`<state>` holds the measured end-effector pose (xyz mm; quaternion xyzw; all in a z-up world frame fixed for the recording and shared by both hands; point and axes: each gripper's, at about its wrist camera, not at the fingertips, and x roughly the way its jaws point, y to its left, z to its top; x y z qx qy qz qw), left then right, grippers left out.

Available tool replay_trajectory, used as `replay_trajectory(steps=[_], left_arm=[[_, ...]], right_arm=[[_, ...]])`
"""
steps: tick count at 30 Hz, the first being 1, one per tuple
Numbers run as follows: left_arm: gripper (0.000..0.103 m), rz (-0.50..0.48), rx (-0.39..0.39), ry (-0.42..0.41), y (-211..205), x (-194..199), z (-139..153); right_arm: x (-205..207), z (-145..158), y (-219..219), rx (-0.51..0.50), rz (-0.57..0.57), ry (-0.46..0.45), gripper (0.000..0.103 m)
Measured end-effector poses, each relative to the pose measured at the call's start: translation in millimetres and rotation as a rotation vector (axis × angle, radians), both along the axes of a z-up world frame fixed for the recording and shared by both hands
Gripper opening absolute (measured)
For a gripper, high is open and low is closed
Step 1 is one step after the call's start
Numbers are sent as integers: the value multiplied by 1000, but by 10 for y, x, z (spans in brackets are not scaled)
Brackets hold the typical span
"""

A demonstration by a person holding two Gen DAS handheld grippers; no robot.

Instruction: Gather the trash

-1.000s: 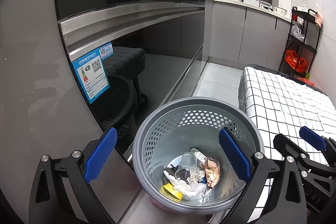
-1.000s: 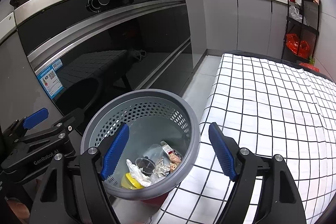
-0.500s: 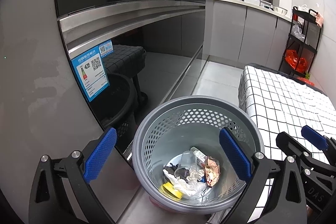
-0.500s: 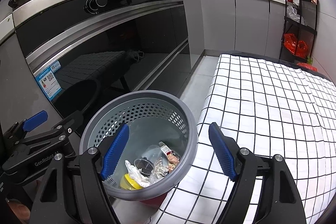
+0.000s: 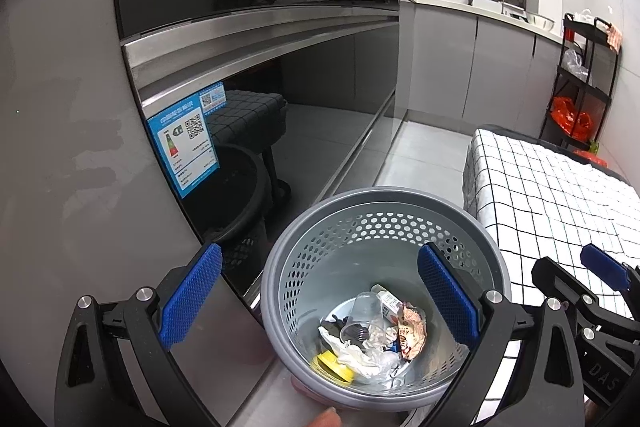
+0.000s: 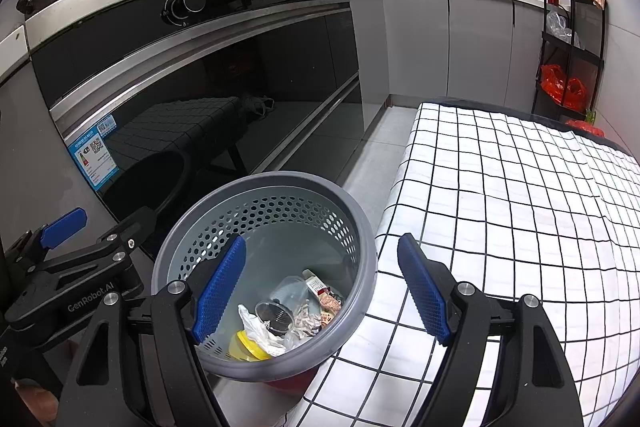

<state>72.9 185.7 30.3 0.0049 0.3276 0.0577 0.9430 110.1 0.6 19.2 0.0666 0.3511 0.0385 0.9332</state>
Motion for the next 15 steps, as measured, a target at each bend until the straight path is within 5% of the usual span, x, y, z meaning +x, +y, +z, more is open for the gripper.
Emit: replay_trajectory(steps=[15], left_arm=[[97, -6, 18, 0, -40, -8, 3]], right_arm=[[3, 7, 24, -2, 1, -2, 75]])
